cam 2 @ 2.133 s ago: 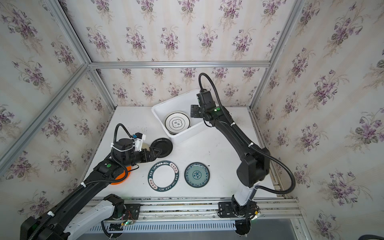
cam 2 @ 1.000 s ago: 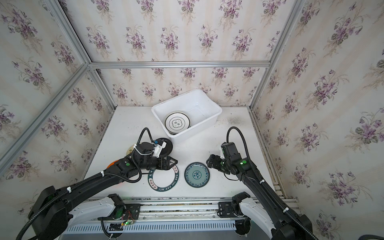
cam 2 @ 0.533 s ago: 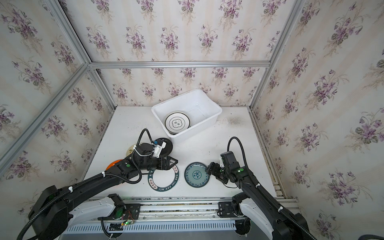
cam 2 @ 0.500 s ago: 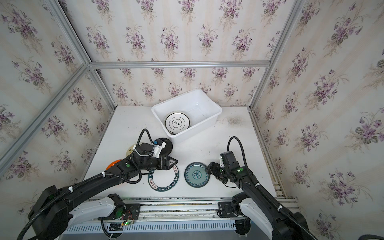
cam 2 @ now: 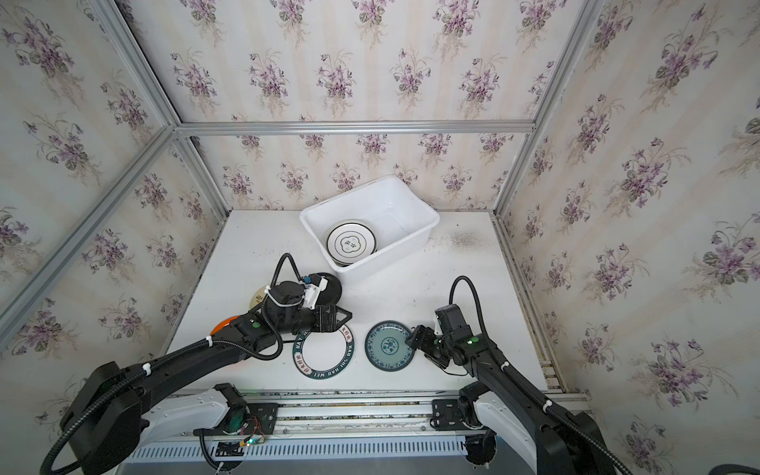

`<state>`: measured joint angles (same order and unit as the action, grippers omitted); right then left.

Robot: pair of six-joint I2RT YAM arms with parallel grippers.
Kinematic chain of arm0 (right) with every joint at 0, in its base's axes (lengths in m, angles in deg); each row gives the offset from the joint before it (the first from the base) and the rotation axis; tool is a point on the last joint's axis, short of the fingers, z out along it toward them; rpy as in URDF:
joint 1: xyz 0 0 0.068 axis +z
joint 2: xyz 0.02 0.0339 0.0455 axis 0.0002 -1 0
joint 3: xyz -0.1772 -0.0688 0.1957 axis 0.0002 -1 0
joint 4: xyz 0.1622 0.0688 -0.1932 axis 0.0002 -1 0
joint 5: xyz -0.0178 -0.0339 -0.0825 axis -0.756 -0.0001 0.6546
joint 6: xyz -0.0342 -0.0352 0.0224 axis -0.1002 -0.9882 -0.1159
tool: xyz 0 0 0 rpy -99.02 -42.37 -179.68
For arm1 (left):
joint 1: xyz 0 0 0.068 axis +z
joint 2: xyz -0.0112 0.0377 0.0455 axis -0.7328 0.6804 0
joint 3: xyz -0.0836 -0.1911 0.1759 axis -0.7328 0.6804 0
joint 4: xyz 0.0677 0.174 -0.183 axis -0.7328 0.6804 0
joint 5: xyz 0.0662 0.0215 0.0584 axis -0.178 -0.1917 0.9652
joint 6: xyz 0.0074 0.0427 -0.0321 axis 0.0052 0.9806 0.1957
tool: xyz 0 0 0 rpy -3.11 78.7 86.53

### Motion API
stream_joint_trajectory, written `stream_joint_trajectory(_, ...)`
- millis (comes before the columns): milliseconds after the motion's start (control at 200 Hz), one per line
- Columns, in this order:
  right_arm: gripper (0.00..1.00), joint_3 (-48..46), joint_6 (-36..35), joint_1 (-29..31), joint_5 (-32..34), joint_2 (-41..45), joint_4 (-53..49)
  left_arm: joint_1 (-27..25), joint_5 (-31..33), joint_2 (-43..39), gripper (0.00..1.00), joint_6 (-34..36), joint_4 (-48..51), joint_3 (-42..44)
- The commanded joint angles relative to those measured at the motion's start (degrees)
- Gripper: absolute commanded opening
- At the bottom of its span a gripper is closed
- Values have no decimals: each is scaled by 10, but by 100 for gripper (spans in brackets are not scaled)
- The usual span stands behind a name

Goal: Place the plates into the plastic bin on the countertop
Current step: 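Grasp the blue-and-white floral plate's edge with the right gripper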

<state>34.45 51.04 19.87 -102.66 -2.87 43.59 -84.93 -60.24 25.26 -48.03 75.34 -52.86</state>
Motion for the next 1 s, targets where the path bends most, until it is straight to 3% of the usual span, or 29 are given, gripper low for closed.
stream_joint_trajectory(0,78,-7,7,1,-5,-5,14,1,4,1,99,-7,-19,-3)
stream_joint_trajectory(330,53,-3,4,13,1,-31,28,2,3,0,99,-8,-19,2)
stream_joint_trajectory(995,35,27,6,52,41,-104,37,26,29,-43,99,22,23,18)
